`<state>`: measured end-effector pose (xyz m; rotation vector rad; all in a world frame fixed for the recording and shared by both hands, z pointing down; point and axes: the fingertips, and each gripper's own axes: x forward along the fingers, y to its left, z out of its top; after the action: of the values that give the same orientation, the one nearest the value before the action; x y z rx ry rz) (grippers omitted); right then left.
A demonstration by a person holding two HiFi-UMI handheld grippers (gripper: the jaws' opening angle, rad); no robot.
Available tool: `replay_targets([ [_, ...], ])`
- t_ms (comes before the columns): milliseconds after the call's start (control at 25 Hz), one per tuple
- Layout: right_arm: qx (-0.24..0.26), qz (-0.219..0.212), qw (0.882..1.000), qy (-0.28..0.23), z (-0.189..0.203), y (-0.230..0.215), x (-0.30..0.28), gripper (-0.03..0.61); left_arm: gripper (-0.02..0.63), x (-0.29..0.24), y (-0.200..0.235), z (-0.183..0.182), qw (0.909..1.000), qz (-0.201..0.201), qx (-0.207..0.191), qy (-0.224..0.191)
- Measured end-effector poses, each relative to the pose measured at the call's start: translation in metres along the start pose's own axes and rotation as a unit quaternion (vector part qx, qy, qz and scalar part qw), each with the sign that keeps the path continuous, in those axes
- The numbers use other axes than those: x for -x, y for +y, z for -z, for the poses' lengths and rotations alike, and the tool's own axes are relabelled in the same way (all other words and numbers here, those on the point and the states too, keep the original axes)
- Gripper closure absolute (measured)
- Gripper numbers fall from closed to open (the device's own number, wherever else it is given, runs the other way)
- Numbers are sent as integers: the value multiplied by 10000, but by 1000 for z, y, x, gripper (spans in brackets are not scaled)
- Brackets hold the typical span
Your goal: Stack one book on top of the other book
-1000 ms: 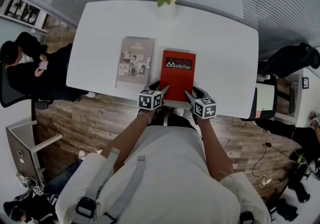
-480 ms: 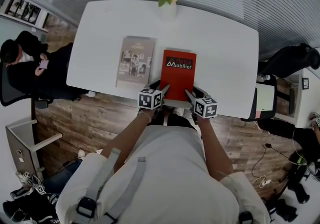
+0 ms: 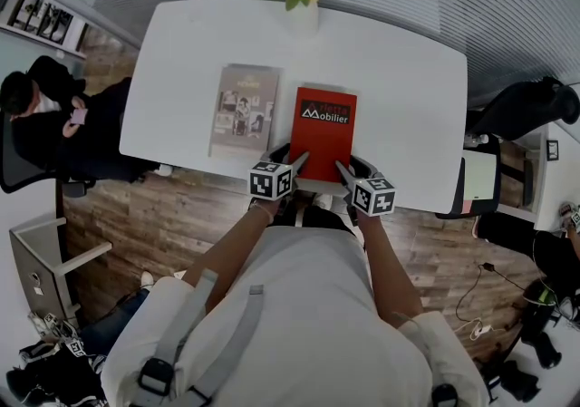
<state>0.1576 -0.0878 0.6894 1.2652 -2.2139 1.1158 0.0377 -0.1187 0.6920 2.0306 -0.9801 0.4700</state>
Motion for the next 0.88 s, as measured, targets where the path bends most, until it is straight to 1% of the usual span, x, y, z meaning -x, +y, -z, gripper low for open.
replay_targets([
  [400, 47, -26, 9998, -190, -14, 9, 13, 410, 380, 13, -10, -15, 9997, 11, 45, -233],
  [880, -7, -95, 9991, -409, -44, 29, 30, 408, 382, 38, -22, -51, 9983, 96, -27, -569],
])
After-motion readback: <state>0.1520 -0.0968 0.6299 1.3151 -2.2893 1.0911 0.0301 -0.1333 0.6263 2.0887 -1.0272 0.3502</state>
